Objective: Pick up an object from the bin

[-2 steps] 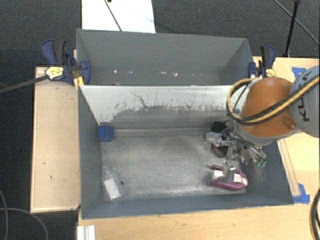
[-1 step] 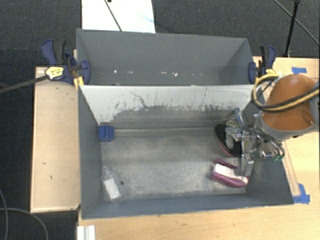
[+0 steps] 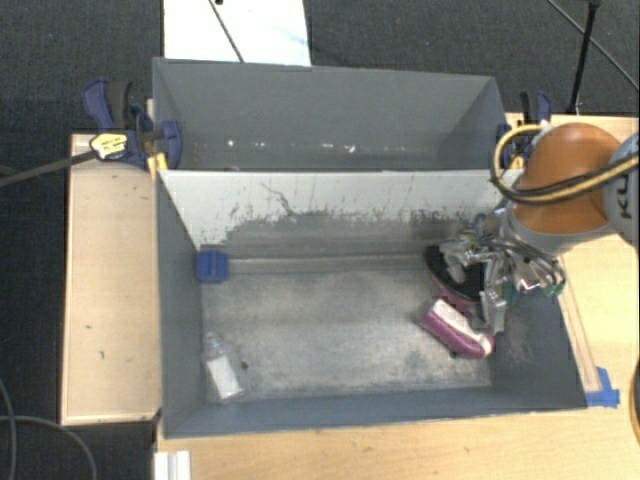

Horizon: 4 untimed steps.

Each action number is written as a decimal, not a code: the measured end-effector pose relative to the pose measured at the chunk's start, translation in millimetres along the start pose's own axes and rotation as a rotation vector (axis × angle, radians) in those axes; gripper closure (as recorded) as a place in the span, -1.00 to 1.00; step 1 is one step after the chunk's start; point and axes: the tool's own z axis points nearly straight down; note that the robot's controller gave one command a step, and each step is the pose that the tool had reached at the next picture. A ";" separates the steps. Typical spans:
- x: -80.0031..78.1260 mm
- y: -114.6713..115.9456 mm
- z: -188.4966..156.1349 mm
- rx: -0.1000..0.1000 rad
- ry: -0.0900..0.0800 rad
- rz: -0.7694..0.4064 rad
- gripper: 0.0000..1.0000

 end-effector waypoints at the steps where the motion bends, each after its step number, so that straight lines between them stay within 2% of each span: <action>1: 2.2 -5.6 0.0 0.018 -0.024 -0.294 -1.00; 2: -7.1 8.0 2.5 -0.008 -0.016 -0.711 -1.00; 3: 21.3 39.8 5.5 0.025 -0.013 -0.822 -1.00; 4: -14.0 29.6 -0.2 0.027 -0.016 -0.656 -1.00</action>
Offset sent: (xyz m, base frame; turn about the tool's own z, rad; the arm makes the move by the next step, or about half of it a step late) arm -0.0035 -0.0108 -0.0048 -0.2956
